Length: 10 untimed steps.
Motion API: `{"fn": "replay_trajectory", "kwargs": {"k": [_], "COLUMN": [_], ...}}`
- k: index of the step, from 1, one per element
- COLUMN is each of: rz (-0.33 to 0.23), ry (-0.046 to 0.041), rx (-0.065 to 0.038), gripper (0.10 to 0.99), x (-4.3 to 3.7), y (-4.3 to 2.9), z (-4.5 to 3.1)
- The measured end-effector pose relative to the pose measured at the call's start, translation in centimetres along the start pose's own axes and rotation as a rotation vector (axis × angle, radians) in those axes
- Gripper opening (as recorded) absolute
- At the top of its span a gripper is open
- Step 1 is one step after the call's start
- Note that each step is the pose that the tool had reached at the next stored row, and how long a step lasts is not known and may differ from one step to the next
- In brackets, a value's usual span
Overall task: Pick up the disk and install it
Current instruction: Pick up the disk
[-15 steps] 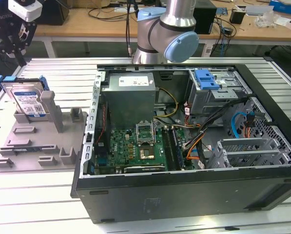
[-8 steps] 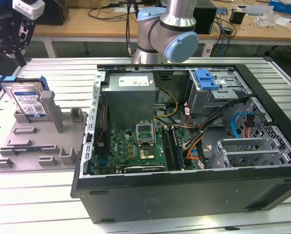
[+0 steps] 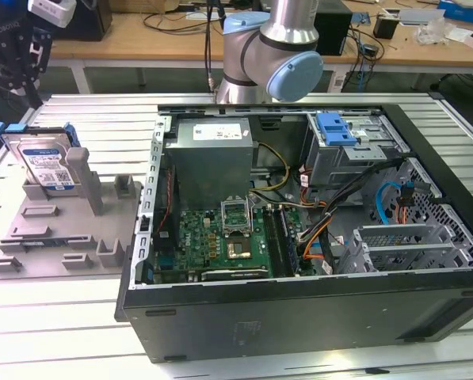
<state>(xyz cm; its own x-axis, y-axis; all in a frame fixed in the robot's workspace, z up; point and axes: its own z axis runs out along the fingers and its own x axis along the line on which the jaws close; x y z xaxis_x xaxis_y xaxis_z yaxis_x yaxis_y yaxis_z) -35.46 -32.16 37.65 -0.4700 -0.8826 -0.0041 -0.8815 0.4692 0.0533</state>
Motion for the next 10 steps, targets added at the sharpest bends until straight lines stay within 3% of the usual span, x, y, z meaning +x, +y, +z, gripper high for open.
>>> {"fn": "replay_trajectory", "kwargs": {"k": [3,8,10], "rz": [-0.070,-0.198,-0.261], "ry": [0.0038,0.0105,0.0139], "rx": [0.000,-0.001,-0.001], "gripper": [0.114,0.424,0.424], "x": [0.00,0.00,0.00], "y": [0.00,-0.01,0.00], "z": [0.02,0.06,0.08]}}
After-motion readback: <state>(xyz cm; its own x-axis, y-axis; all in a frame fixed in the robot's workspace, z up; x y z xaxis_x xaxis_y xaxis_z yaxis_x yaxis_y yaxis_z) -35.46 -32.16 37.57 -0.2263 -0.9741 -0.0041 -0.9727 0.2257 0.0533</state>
